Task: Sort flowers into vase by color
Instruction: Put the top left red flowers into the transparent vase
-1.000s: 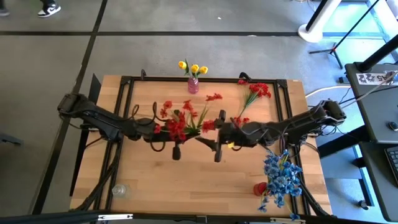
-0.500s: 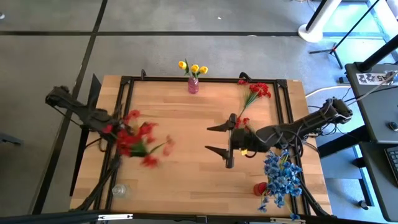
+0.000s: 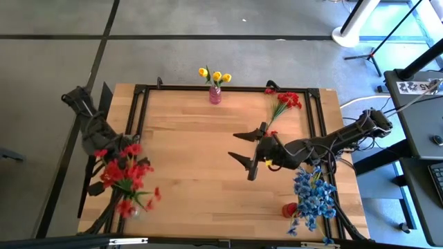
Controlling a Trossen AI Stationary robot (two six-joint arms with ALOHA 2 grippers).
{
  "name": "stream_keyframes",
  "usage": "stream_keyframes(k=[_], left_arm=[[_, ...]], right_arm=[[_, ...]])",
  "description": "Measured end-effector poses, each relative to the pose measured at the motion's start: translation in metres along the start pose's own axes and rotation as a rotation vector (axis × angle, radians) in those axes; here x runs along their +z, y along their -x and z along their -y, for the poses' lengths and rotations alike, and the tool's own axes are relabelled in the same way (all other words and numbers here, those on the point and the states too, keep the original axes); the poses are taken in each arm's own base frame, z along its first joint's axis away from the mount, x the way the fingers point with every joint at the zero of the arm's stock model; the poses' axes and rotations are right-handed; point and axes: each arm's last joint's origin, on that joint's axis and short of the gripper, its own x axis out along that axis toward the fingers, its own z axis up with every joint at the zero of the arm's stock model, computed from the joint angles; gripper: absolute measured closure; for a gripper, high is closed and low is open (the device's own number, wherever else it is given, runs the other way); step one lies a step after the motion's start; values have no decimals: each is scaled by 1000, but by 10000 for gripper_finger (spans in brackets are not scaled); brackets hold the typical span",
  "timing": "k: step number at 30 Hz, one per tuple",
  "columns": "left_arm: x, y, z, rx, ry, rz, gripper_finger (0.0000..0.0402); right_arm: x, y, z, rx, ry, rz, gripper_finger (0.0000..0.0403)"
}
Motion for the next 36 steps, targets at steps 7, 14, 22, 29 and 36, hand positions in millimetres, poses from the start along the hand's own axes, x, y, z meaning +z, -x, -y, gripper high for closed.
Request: stream_keyframes(k=[7, 14, 22, 29, 36], left_arm=[[-14, 0, 14, 7, 135, -109, 380], [-21, 6, 25, -5, 190, -171, 379], [-25, 6, 31, 65, 66, -156, 379], [-12, 14, 32, 52, 45, -101, 379], [-13, 14, 29, 142, -54, -94, 379]], right_arm=[[-1, 0, 0, -2, -17, -5, 104], [0, 0, 2, -60, -43, -1, 104], [1, 0, 2, -81, -56, 15, 104], [2, -1, 5, -93, -60, 26, 104], [2, -1, 4, -87, -45, 25, 104]])
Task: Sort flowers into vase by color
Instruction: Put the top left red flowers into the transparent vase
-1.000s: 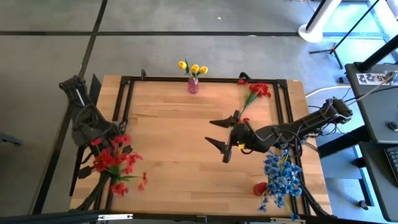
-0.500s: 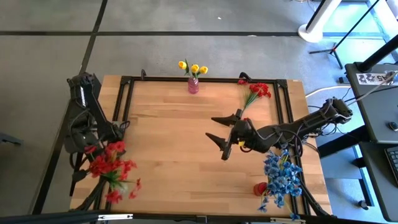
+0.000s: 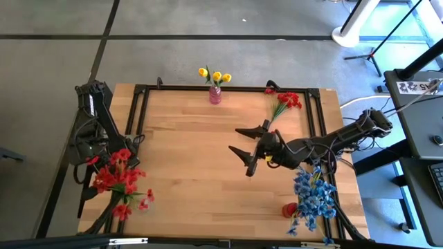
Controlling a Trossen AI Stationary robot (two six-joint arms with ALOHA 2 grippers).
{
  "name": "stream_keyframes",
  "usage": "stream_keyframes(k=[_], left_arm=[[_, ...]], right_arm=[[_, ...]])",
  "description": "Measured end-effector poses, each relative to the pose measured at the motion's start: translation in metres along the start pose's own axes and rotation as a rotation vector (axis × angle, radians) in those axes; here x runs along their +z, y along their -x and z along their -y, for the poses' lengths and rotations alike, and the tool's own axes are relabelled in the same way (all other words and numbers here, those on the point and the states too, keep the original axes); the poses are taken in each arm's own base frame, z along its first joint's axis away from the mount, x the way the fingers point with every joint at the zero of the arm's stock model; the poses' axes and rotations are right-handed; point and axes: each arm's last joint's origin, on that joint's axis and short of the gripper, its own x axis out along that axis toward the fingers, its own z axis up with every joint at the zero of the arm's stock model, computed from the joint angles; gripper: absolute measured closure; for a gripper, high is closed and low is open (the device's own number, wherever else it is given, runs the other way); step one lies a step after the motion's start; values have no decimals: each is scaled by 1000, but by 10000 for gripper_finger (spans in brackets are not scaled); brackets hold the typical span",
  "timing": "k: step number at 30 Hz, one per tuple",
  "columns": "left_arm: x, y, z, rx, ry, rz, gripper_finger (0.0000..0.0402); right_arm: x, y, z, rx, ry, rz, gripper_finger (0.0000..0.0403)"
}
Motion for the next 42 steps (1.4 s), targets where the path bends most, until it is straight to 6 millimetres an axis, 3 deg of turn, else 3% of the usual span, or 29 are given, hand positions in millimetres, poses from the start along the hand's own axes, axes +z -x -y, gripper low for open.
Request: stream_keyframes(k=[13, 22, 31, 42], left_arm=[[0, 1, 0, -6, 47, 2, 379], [-18, -9, -1, 39, 69, -77, 379], [-41, -17, -16, 226, 352, -202, 378], [-33, -18, -19, 229, 314, -206, 378]], right_arm=[[-1, 0, 0, 1, 6, -7, 104], [-2, 0, 0, 2, 14, -14, 104], [-3, 0, 0, 11, 34, -28, 104], [-5, -1, 1, -5, 45, -39, 104]])
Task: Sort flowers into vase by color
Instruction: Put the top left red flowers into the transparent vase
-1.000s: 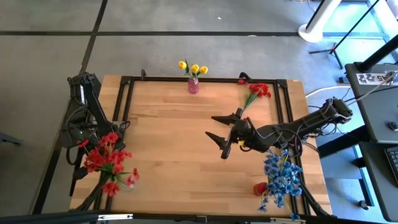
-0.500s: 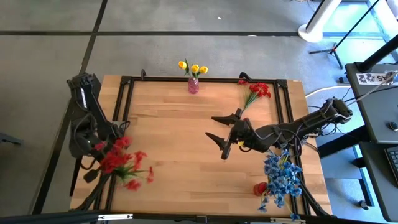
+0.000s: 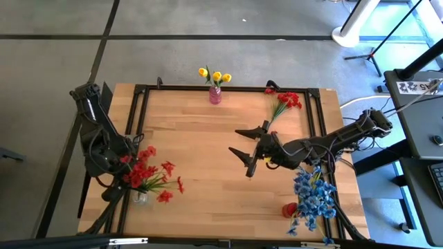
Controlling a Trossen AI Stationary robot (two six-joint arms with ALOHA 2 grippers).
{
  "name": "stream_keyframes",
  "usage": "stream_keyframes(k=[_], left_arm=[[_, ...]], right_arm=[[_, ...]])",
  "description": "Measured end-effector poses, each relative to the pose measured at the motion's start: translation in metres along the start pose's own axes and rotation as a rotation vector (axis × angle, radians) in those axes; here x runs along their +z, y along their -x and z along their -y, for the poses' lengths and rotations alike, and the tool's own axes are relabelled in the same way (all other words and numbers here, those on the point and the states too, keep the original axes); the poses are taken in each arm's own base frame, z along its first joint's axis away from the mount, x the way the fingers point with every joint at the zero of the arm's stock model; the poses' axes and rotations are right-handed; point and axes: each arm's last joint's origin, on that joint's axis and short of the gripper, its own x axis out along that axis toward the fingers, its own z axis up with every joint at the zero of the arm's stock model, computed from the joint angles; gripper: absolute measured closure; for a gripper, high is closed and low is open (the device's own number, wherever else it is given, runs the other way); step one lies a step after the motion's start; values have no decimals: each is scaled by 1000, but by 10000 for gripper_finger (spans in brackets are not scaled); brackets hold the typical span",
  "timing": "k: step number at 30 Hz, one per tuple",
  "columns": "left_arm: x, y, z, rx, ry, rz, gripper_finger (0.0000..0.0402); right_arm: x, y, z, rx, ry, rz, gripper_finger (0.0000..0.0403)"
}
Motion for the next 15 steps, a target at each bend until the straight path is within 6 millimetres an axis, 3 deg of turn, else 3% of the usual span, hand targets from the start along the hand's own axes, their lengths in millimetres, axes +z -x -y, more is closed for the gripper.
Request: stream_keyframes(k=[5, 15], left_arm=[[11, 9, 3, -6, -51, 39, 378], [6, 28, -1, -47, -38, 21, 378]], right_arm=[[0, -3, 3, -12, 2, -2, 104], [-2, -3, 4, -7, -14, -20, 104]])
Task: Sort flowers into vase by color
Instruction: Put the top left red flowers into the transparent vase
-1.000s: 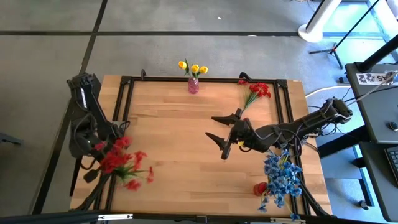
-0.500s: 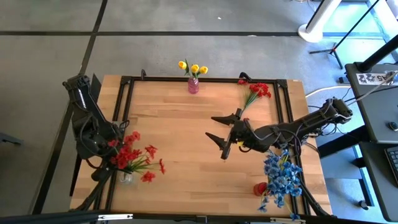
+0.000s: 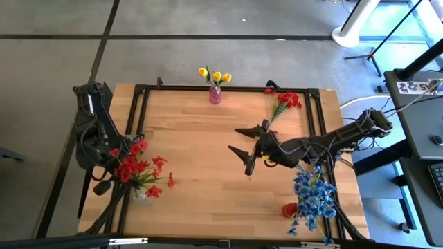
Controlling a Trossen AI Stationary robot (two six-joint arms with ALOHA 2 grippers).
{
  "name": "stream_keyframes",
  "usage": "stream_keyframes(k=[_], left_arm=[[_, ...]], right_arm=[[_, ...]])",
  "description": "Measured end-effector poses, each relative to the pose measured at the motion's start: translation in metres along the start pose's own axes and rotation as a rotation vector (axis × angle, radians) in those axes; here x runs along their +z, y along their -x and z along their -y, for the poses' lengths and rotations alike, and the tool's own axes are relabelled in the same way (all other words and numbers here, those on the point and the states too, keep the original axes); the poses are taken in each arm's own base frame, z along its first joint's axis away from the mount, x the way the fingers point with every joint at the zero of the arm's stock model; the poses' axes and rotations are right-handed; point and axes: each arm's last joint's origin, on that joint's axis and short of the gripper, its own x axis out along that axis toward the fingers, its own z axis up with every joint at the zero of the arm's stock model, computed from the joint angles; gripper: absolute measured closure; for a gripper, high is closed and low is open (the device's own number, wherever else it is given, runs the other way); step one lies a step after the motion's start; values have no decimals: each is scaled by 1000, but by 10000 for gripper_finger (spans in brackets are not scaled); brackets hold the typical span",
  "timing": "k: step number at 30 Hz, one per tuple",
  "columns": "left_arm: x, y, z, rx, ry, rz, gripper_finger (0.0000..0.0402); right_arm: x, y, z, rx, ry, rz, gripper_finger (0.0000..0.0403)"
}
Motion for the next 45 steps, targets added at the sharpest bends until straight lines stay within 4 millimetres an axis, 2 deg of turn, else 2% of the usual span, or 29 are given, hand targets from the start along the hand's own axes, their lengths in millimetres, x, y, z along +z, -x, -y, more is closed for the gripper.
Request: stream_keyframes(k=[7, 14, 19, 25, 34, 40, 45], left_arm=[[-2, 2, 1, -5, 97, -4, 372], [-2, 2, 1, -5, 96, -13, 319], [-5, 2, 4, -108, 94, -97, 292], [-10, 3, 4, -142, 133, -179, 290], [-19, 6, 3, -130, 411, -337, 291], [-20, 6, 2, -116, 527, -376, 291], [-21, 6, 1, -85, 541, -356, 291]], right_arm=[[0, 0, 0, 0, 0, 0, 104], [0, 0, 0, 0, 0, 1, 104], [0, 0, 0, 0, 0, 1, 104], [0, 0, 0, 0, 1, 0, 104], [-1, 0, 0, 0, 27, -5, 104], [0, 0, 0, 0, 60, -4, 104], [0, 0, 0, 1, 87, -4, 104]])
